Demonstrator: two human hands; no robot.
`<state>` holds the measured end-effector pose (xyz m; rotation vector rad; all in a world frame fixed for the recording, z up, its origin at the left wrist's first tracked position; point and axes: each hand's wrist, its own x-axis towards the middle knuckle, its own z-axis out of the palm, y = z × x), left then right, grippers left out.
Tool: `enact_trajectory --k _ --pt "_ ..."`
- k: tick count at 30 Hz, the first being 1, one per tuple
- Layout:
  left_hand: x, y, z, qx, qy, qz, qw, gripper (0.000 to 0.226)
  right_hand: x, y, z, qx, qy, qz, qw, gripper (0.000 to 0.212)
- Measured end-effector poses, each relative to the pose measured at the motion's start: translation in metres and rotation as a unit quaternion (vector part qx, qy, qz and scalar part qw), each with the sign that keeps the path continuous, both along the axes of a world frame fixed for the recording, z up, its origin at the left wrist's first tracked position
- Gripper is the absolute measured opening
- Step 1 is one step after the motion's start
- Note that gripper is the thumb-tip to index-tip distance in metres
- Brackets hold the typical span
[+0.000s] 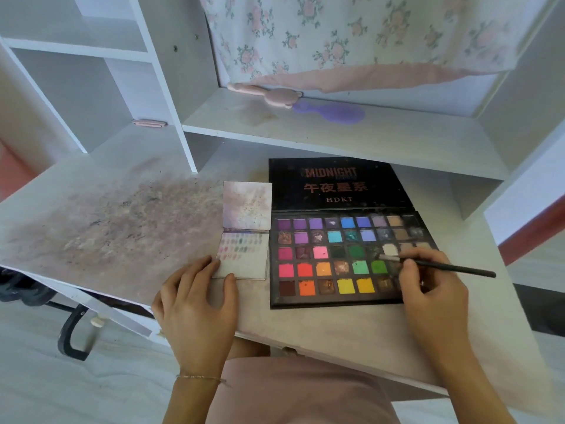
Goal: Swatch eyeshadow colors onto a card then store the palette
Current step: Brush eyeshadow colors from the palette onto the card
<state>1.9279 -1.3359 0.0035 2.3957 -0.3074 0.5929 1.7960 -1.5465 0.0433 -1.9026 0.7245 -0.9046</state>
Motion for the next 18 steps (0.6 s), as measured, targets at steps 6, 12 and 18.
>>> enact_trajectory --k 6,12,18 --pt "0.0 0.0008 -0.0011 -0.005 -0.005 -0.001 1.0 0.039 0.0 -0.0012 -0.0015 -0.014 0.0 -0.006 1.0 0.031" --pt "-0.0012 -0.0005 -0.0001 -0.009 -0.009 0.004 1.0 0.039 0.0018 -0.0009 -0.0014 -0.044 0.024 0.009 0.999 0.019" --pt "-0.0009 -0.001 -0.0003 -0.01 -0.012 0.006 1.0 0.038 0.0016 -0.0016 -0.0022 -0.037 0.016 0.001 0.999 0.019"
